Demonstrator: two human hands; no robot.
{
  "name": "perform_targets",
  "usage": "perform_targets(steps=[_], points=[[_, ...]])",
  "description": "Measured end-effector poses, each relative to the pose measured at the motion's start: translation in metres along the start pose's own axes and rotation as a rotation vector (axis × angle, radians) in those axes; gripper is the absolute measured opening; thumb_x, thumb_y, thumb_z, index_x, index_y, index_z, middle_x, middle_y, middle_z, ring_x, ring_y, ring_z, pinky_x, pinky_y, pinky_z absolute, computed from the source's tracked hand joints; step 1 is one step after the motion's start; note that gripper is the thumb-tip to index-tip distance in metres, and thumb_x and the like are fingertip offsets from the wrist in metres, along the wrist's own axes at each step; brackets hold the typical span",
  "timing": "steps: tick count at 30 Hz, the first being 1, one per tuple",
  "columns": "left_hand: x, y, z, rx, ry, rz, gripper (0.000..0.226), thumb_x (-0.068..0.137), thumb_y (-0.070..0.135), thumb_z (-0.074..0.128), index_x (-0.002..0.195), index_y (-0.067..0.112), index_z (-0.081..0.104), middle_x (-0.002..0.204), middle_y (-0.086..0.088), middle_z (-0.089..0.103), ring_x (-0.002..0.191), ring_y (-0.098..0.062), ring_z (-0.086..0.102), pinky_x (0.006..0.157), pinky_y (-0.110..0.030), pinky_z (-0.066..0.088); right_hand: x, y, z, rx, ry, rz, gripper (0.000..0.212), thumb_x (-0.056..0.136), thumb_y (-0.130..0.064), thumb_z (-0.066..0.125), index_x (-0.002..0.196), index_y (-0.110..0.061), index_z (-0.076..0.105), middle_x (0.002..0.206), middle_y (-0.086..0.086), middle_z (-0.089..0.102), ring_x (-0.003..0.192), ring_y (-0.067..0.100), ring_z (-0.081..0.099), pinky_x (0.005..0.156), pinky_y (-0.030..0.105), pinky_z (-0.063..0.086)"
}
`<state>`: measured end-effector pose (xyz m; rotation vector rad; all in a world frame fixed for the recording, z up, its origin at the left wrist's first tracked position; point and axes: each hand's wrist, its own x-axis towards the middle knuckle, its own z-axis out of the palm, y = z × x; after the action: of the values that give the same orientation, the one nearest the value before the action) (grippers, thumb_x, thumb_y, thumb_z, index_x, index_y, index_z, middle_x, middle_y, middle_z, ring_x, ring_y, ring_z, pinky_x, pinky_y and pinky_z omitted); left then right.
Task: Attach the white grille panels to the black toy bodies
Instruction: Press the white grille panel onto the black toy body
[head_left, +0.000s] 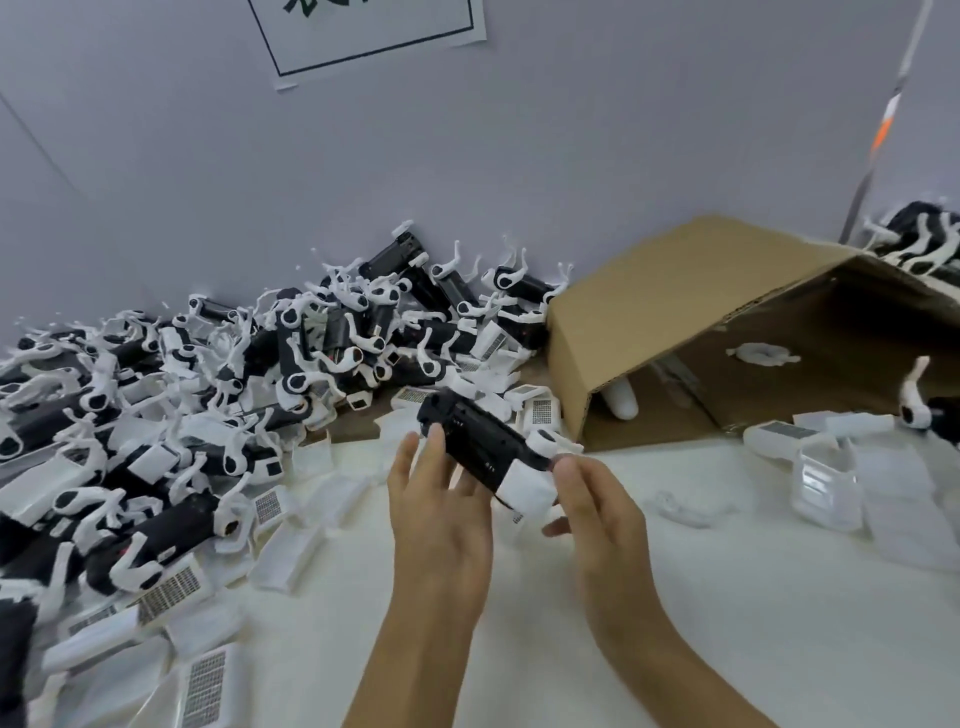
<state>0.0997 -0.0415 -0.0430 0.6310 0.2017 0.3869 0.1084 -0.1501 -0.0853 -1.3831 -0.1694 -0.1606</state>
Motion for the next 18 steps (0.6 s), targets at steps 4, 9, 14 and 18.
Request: perform_targets(steps=[4,9,14,18], points=[[-0.007,0.0,-0.012,-0.208,0.048,-0.149,0.038,0.082,0.003,0.059,0.12,0.004,0.061,0.108,-0.015,0.064,0.102,-0.032,0.067,0.084,-0.039,0.057,-0.006,0.005,-0.001,-0.036,-0.023,-0.018,0.063,0.062,-0.082,0.07,0.108,-0.039,0.065,0.11,-0.017,0.067,0.097,0.006,0.068,0.073,0.027,0.059],[-0.011,0.007,-0.026,-0.224,-0.012,-0.212,0.028,0.076,0.039,0.074,0.08,0.012,0.068,0.108,-0.017,0.069,0.105,-0.039,0.066,0.1,-0.046,0.049,0.003,0.006,0.0,0.0,0.06,0.121,0.055,0.064,-0.061,0.075,0.114,-0.039,0.067,0.089,-0.01,0.07,0.072,0.01,0.069,0.06,0.037,0.06],[-0.004,0.015,-0.03,0.262,-0.002,-0.263,0.057,0.067,0.056,0.075,0.049,0.01,0.046,0.081,-0.014,0.061,0.081,-0.028,0.069,0.08,-0.039,0.054,0.012,0.004,-0.007,0.204,0.098,0.094,0.054,0.067,-0.045,0.077,0.118,-0.033,0.064,0.103,-0.008,0.076,0.092,0.012,0.074,0.069,0.023,0.06],[-0.004,0.022,-0.033,0.289,-0.128,-0.448,0.049,0.065,0.046,0.078,0.068,0.003,0.056,0.069,-0.017,0.058,0.067,-0.029,0.069,0.057,-0.035,0.057,0.014,0.006,-0.011,0.285,0.087,0.135,0.039,0.082,-0.027,0.074,0.12,-0.025,0.067,0.116,-0.006,0.073,0.105,0.016,0.073,0.084,0.034,0.06]])
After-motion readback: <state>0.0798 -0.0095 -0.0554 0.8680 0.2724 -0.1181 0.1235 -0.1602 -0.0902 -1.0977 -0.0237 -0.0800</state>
